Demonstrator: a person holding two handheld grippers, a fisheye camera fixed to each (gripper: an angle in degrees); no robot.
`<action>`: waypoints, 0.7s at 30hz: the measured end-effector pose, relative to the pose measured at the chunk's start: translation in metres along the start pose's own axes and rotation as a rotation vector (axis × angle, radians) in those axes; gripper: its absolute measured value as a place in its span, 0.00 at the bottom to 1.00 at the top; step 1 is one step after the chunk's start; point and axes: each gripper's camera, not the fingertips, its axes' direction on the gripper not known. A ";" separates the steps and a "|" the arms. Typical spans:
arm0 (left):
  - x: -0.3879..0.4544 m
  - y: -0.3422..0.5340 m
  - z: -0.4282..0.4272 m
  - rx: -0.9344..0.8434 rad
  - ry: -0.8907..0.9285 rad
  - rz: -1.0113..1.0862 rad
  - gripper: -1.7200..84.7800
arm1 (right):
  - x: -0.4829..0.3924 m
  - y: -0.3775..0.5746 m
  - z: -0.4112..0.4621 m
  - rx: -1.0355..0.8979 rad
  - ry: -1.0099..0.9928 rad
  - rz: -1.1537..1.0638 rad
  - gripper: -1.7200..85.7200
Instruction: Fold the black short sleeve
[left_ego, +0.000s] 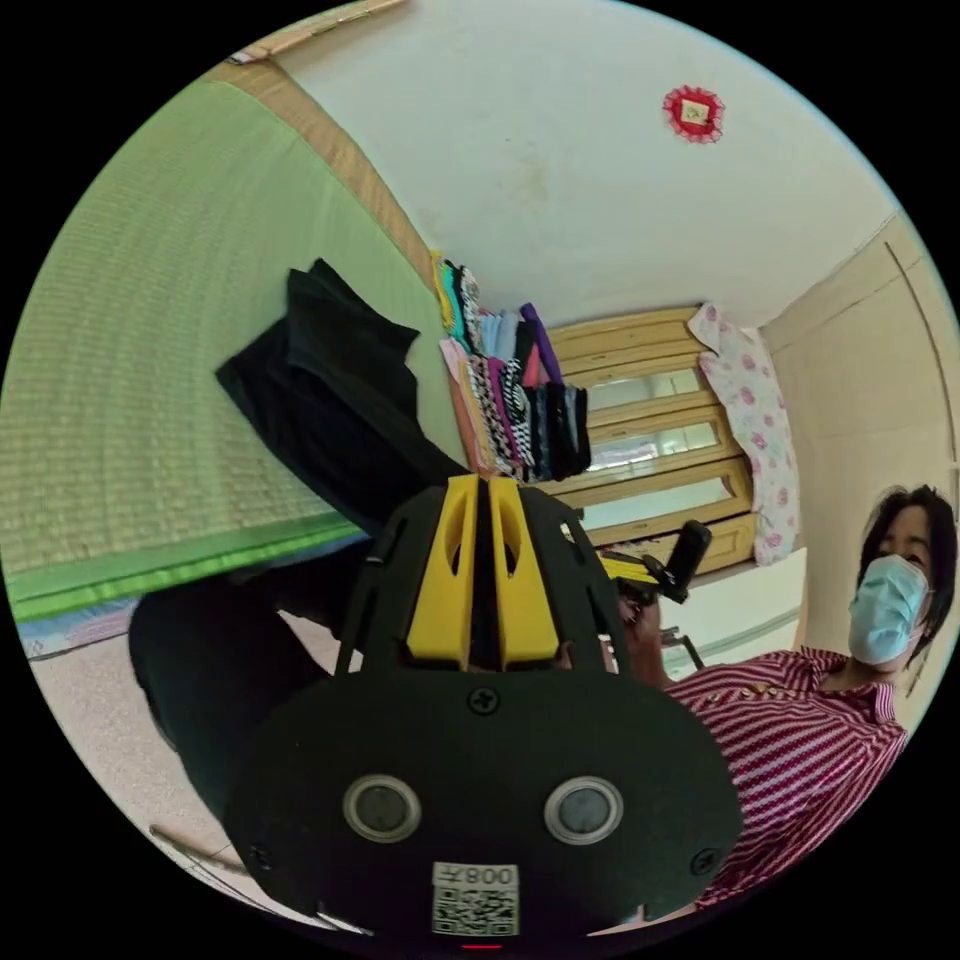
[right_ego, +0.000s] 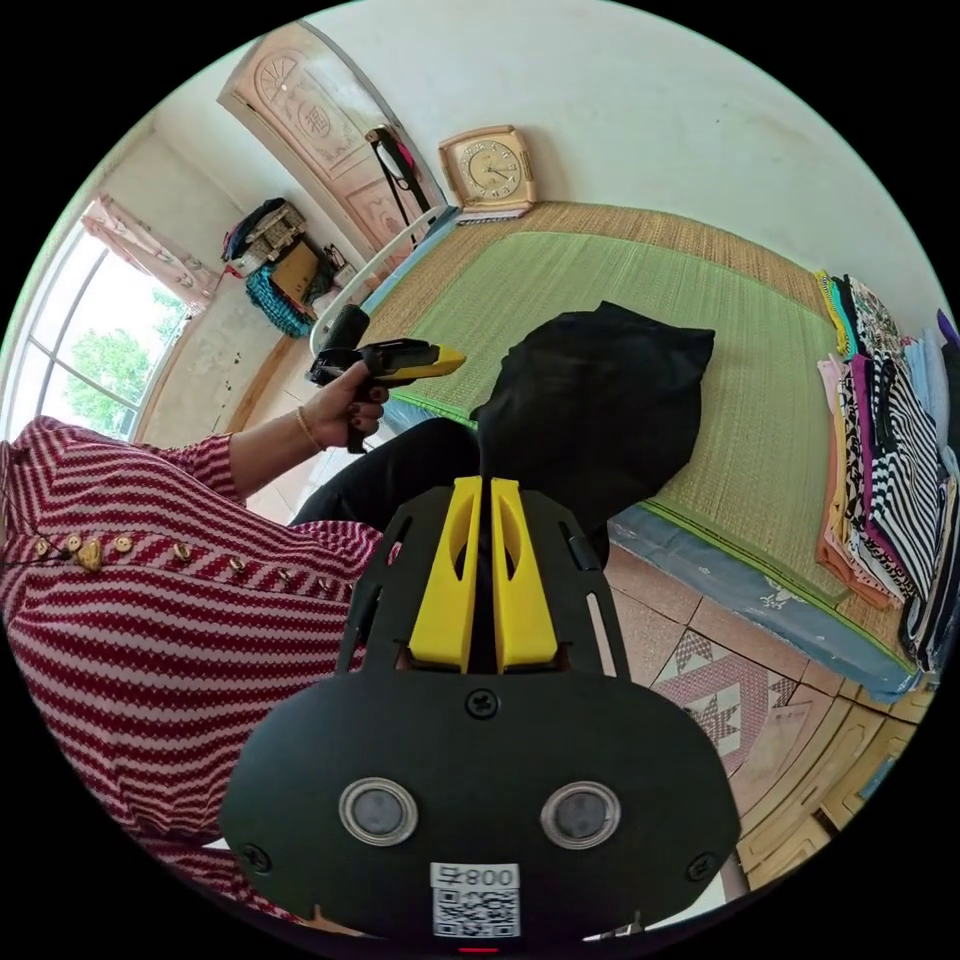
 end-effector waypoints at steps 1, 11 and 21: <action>-0.004 -0.006 0.001 0.003 -0.003 -0.012 0.08 | 0.008 -0.007 -0.008 0.009 0.001 0.005 0.03; -0.044 -0.084 0.058 -0.093 -0.148 -0.147 0.12 | 0.073 -0.071 -0.056 0.051 0.042 0.046 0.03; -0.045 -0.083 0.114 -0.191 -0.143 -0.228 0.08 | 0.137 -0.137 -0.070 0.056 0.021 0.064 0.03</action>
